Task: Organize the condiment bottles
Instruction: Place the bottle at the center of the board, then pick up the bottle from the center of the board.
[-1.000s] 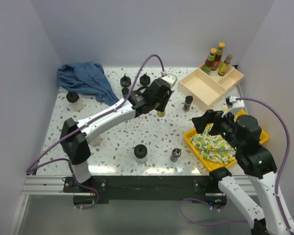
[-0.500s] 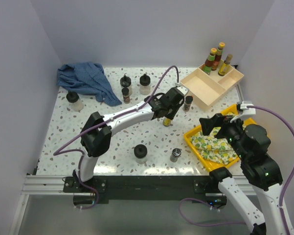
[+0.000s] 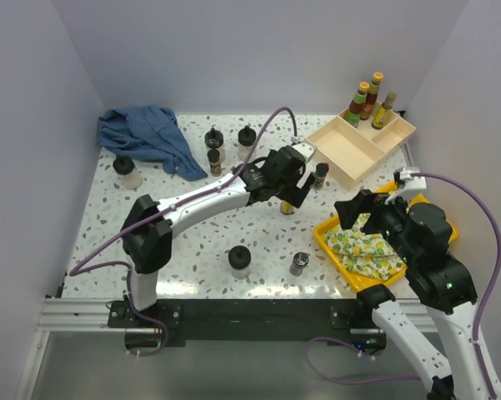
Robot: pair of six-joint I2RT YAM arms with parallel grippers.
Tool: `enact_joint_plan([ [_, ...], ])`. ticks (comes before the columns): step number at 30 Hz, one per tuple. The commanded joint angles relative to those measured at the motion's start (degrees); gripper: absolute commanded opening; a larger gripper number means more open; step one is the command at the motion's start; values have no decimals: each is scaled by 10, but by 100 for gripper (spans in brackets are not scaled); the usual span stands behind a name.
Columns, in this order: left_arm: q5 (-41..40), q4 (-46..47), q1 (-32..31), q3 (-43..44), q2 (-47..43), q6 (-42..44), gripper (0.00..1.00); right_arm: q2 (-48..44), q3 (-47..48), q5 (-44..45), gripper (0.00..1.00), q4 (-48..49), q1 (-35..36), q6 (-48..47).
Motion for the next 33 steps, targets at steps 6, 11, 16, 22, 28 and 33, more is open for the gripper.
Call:
enact_joint_plan([
  [6,109,112,119,-178,-310,-36,100,110,17,-96,97,37,0,15],
  [11,52,81,141,-271,-455,7,100,181,28,-108,90,67,1,16],
  [16,-25,32,142,-346,-559,34,100,248,44,-108,84,92,0,21],
  [22,-80,44,142,-454,-669,37,100,335,44,-89,82,159,2,-2],
  [28,-114,75,142,-521,-704,19,100,426,74,-87,81,205,20,-10],
  [33,-136,72,142,-527,-699,11,100,473,113,-28,79,187,64,-24],
])
